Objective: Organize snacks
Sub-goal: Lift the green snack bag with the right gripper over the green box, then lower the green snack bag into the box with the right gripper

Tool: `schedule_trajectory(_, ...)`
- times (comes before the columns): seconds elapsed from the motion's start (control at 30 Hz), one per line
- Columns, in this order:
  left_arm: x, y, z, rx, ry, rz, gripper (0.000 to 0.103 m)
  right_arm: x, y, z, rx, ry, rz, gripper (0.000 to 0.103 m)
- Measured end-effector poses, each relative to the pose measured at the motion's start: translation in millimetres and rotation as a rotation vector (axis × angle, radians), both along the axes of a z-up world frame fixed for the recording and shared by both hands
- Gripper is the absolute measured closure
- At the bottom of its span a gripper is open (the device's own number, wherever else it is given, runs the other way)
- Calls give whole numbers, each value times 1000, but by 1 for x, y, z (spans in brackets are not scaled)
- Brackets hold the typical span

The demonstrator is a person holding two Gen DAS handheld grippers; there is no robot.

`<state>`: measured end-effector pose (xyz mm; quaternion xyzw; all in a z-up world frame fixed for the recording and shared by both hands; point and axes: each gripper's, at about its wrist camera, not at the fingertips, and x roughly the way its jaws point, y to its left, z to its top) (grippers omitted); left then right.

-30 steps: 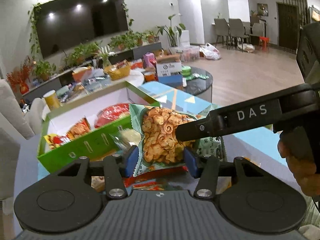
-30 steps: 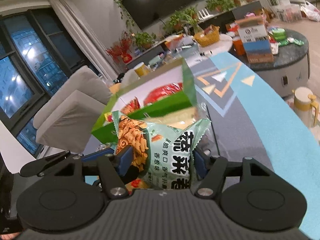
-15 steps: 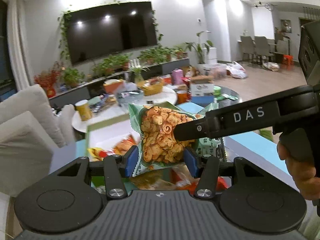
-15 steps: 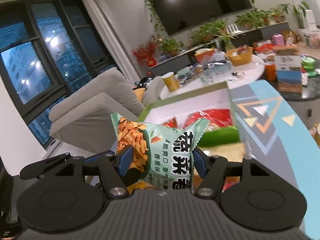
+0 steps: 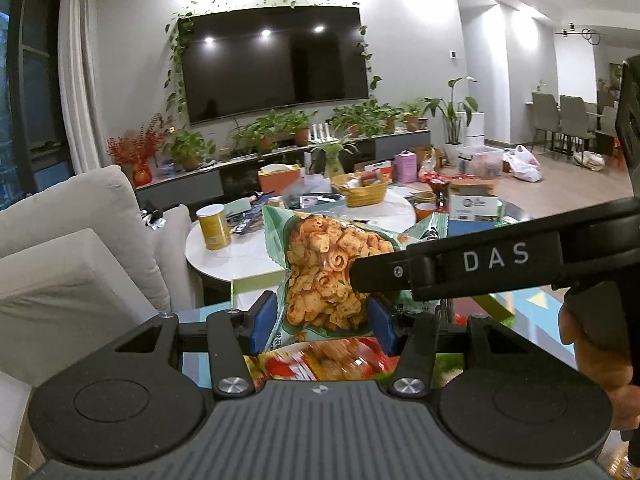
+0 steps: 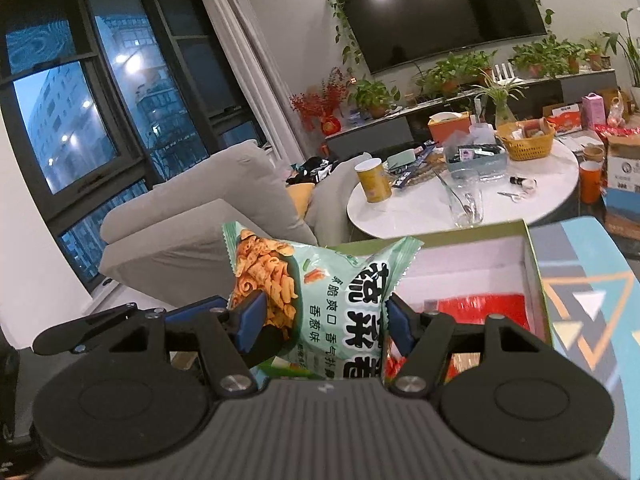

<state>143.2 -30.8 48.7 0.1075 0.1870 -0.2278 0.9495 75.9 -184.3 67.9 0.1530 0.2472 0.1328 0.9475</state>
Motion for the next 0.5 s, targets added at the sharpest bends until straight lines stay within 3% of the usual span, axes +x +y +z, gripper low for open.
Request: schedule_trajectory(0.5, 96, -2, -34, -23, 104, 47, 55, 78, 5, -23, -61, 70, 25, 41)
